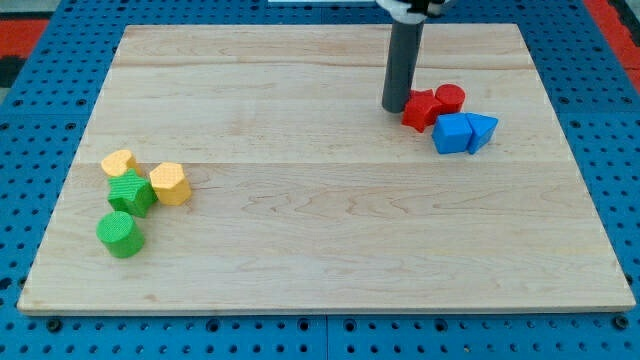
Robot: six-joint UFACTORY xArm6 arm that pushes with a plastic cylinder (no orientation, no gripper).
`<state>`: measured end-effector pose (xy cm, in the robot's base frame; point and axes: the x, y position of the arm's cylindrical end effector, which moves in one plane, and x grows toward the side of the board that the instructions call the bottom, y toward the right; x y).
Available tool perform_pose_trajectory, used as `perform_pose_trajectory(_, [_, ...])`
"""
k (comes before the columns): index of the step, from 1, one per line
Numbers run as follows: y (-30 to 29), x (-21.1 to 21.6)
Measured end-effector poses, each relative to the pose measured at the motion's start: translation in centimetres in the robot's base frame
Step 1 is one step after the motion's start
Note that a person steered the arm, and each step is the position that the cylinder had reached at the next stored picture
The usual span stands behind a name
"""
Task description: Move the blue cube to the top right of the board
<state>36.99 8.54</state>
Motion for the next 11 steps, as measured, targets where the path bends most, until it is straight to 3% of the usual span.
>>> perform_pose_trajectory(1, [-0.2,6.8])
perform_pose_trajectory(2, [2.2,8.6])
perform_pose_trajectory(5, [11.3,5.6])
perform_pose_trajectory(8, [-0.2,1.3])
perform_pose_trajectory(11, [-2.3,-5.1])
